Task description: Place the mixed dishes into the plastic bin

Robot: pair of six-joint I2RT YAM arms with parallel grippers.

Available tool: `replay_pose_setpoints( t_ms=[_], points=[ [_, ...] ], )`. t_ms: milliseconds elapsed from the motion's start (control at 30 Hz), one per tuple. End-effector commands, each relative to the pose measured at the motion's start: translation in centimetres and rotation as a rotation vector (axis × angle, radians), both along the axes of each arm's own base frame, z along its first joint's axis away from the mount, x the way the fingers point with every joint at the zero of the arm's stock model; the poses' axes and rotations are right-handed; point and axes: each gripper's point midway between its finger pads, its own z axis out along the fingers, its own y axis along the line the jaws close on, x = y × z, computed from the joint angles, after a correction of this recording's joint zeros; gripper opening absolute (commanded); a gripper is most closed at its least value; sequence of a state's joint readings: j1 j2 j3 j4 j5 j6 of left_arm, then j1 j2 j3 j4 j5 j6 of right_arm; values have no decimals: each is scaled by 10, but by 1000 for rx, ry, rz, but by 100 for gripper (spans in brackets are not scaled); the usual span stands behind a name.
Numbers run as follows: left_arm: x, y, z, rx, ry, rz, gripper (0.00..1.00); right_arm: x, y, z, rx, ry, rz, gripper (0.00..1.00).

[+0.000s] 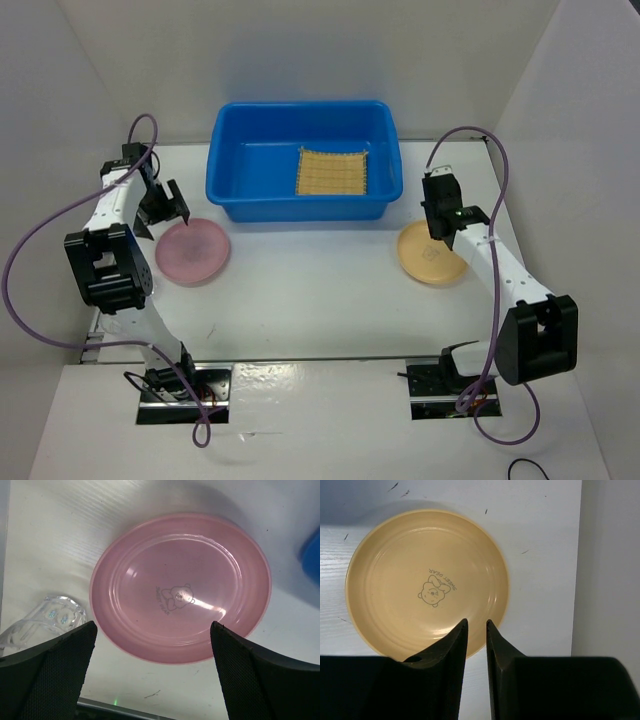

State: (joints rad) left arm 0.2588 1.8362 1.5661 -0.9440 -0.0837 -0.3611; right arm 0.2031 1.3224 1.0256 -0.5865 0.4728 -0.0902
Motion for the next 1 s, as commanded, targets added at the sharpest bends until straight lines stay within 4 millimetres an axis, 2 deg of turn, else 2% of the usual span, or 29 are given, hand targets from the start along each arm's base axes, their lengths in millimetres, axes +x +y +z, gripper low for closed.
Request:
replay_pose_setpoints(
  t_ms=[0,67,100,233,367,500,600,667,767,833,967],
  points=[
    [-1,7,-4,27,-34,-50,100,9,6,2,19,-37,4,26],
    [-6,18,-12,30,-30,-31,100,9,6,2,19,-37,4,26],
    [-10,15,-22,14,-9,-34,100,9,6,2,19,-37,4,26],
    [-14,33,-32,25,8,-7,100,9,6,2,19,-37,4,26],
    [-16,42,-44,25,36,15,100,7,6,-2,15,-19,4,26],
    [-22,38,-67,-1,81,12,100,8,6,-5,13,-10,3,26],
    [-21,34,-77,-28,85,-4,89,8,6,-5,13,-10,3,26],
    [-27,31,-87,-38,109,-4,87,8,4,-7,4,-3,-2,26],
    [-26,28,-95,-62,114,-9,79,8,3,-7,-4,-5,-9,26],
    [-27,25,-104,-83,134,-11,66,8,3,-10,-6,4,-9,26],
    [-26,28,-104,-70,130,-9,50,8,1,-9,-13,3,-15,26]
  ],
)
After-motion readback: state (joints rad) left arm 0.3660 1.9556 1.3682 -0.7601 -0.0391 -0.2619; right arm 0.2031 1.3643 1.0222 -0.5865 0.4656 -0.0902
